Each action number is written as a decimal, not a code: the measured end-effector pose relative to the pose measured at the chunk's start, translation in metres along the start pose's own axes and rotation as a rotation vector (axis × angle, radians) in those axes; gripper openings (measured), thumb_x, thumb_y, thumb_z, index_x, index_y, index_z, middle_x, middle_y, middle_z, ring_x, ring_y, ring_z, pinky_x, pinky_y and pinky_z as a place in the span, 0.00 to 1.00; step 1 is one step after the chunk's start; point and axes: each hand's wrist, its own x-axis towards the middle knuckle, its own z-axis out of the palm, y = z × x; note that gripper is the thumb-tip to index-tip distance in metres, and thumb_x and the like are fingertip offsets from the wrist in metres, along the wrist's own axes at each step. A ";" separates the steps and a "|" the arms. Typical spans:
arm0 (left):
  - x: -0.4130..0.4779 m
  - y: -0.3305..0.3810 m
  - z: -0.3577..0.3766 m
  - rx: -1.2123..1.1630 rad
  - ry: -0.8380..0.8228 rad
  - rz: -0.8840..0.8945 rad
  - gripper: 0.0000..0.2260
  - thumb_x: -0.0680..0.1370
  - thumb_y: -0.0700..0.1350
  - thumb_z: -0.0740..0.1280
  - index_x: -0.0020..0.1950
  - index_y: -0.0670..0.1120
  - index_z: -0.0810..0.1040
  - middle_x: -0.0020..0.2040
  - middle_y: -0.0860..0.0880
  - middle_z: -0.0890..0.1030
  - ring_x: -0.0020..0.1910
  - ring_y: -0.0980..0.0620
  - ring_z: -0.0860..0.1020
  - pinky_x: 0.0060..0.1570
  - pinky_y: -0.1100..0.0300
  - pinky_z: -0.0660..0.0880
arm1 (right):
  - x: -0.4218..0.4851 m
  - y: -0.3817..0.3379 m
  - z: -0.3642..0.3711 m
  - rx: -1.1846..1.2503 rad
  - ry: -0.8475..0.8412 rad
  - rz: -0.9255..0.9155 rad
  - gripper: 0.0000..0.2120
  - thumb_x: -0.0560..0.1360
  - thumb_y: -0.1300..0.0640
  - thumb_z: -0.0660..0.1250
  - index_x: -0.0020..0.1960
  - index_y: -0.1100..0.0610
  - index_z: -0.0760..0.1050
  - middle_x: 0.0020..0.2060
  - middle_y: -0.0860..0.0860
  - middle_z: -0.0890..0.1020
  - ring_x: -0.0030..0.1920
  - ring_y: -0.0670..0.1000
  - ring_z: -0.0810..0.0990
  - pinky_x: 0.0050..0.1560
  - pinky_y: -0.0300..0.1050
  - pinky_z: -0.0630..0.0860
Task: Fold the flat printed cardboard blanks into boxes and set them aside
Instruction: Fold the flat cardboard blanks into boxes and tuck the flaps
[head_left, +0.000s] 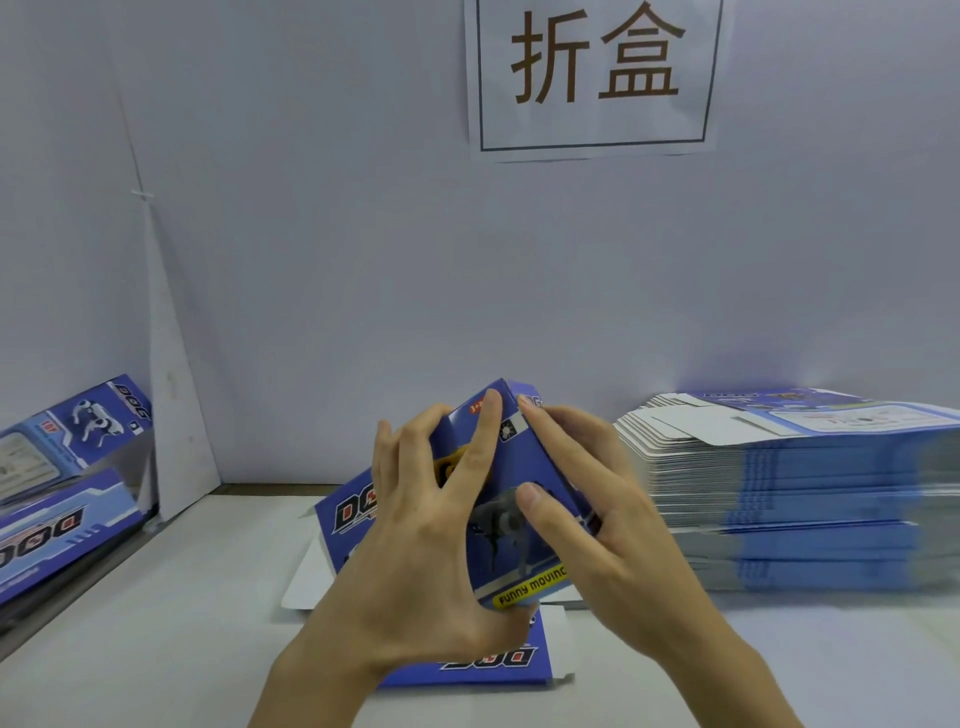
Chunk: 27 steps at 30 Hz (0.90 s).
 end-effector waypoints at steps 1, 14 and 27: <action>0.001 0.001 0.000 -0.001 0.009 0.008 0.60 0.56 0.62 0.74 0.78 0.58 0.40 0.69 0.52 0.54 0.67 0.46 0.58 0.66 0.35 0.66 | 0.000 0.000 -0.001 -0.016 -0.002 -0.009 0.23 0.77 0.53 0.63 0.70 0.40 0.67 0.67 0.42 0.67 0.64 0.35 0.68 0.49 0.25 0.73; -0.003 -0.013 -0.005 0.006 -0.042 0.086 0.56 0.58 0.63 0.69 0.77 0.60 0.38 0.72 0.52 0.51 0.75 0.50 0.52 0.73 0.56 0.32 | -0.003 0.003 0.004 0.105 -0.066 0.074 0.24 0.74 0.50 0.66 0.69 0.37 0.68 0.74 0.34 0.55 0.66 0.28 0.64 0.55 0.27 0.72; 0.004 -0.010 0.000 -0.473 0.184 0.039 0.60 0.58 0.61 0.77 0.78 0.48 0.43 0.70 0.55 0.58 0.70 0.61 0.65 0.55 0.73 0.72 | 0.005 -0.015 -0.027 0.372 -0.042 0.215 0.26 0.68 0.49 0.70 0.65 0.38 0.71 0.57 0.39 0.80 0.57 0.48 0.82 0.43 0.45 0.83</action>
